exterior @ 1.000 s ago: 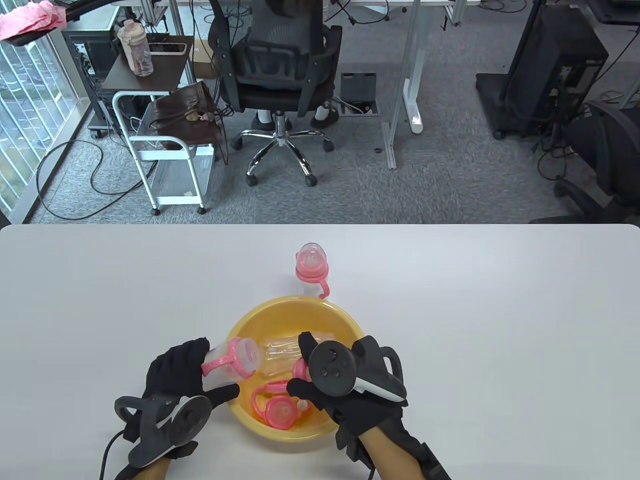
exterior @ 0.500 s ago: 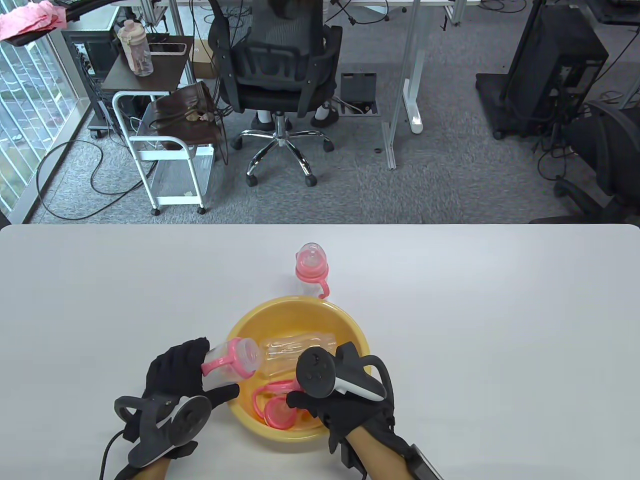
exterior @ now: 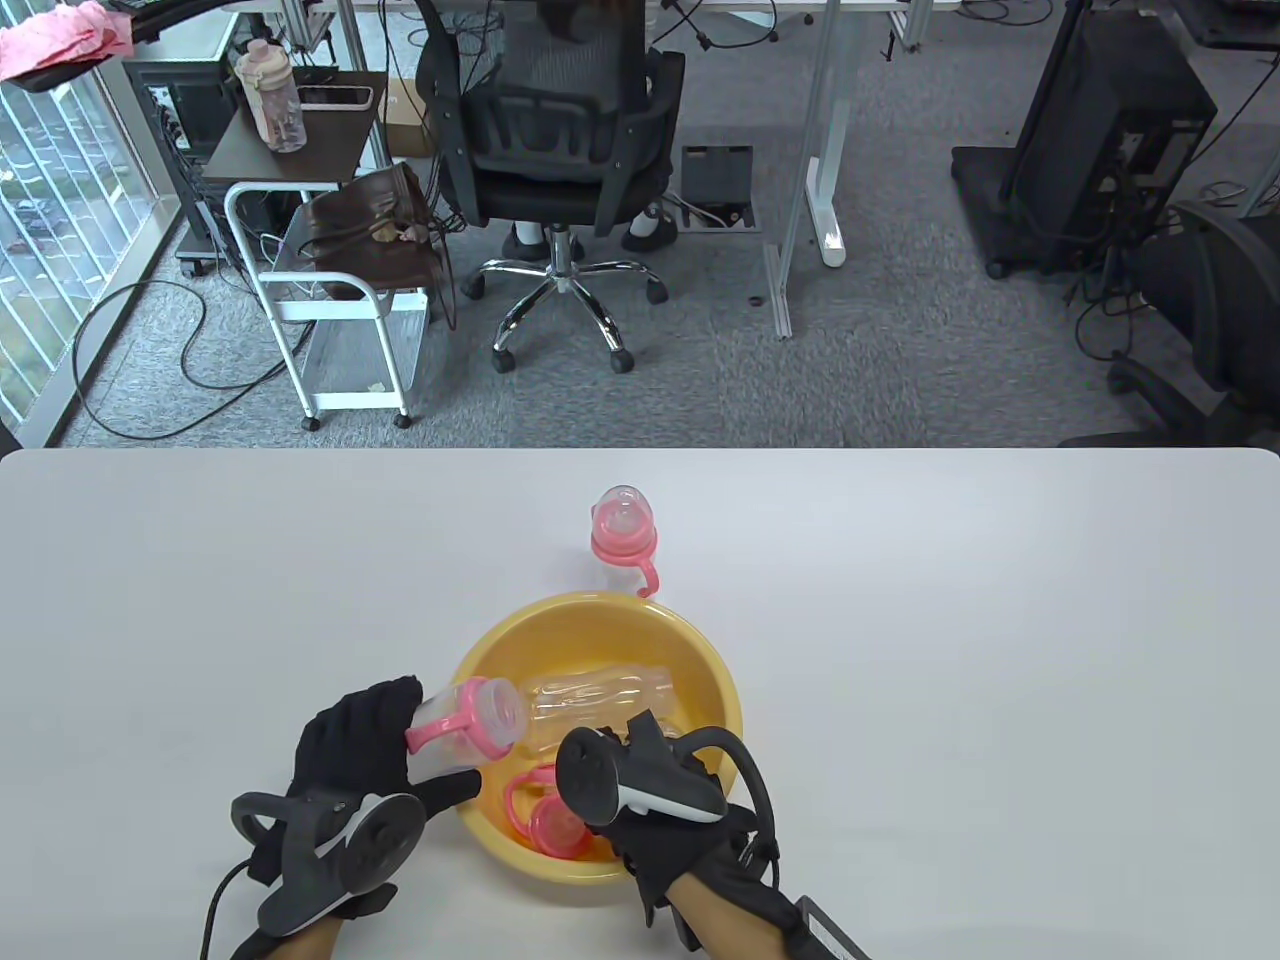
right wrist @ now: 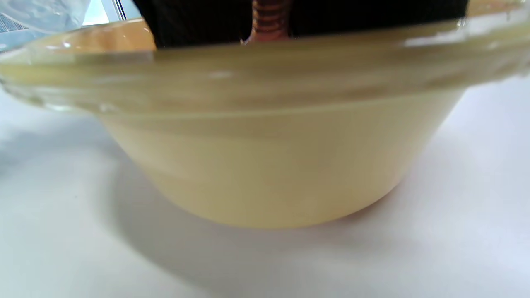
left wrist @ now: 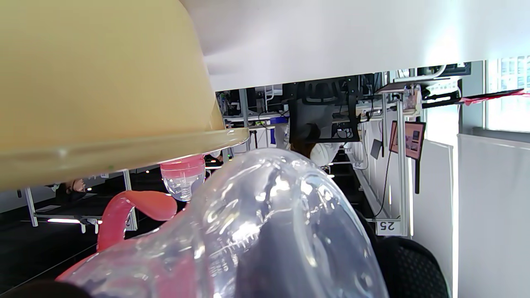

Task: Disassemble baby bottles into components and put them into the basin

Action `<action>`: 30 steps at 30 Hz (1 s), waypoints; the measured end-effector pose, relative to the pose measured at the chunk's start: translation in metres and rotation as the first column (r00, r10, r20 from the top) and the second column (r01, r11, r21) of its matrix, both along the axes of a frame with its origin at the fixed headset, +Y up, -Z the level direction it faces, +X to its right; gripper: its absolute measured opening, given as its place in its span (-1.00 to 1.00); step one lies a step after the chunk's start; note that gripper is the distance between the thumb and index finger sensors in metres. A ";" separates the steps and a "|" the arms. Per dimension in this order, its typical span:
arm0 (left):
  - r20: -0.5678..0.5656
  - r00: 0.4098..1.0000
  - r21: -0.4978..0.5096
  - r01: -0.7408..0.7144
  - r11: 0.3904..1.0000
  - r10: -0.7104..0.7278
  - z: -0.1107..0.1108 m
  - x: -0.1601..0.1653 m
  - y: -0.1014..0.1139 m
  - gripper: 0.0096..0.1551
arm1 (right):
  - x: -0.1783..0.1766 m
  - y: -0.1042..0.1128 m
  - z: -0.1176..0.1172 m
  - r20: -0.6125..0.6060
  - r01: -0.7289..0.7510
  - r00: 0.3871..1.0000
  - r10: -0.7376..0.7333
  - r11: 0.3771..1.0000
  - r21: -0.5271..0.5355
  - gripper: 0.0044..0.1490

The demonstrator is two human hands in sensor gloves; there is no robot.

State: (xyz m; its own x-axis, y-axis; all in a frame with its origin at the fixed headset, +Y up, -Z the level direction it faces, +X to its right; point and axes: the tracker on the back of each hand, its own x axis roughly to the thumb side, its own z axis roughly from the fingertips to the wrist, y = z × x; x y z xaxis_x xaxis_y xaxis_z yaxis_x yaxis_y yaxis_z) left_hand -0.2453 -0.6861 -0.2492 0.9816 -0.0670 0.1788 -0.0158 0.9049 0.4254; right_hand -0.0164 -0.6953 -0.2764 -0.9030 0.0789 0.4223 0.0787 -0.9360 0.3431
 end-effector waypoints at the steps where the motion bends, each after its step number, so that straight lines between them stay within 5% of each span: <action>1: 0.001 1.000 -0.001 0.001 1.000 -0.001 0.000 0.000 0.000 0.21 | 0.000 -0.002 0.000 -0.003 -0.005 1.000 0.005 1.000 -0.009 -0.14; 17: 0.007 1.000 0.002 0.005 1.000 -0.005 0.000 0.002 0.001 0.21 | 0.003 -0.016 -0.005 0.014 0.048 0.999 -0.047 0.992 -0.120 -0.18; 22: 0.011 1.000 0.000 0.010 1.000 -0.010 0.000 0.003 0.000 0.21 | 0.007 0.001 -0.006 0.021 0.136 0.991 -0.135 0.987 -0.083 -0.13; 30: 0.035 0.999 0.023 0.020 1.000 -0.021 0.004 0.008 0.003 0.21 | 0.008 0.040 0.001 -0.101 0.575 0.817 -0.567 0.814 0.081 0.07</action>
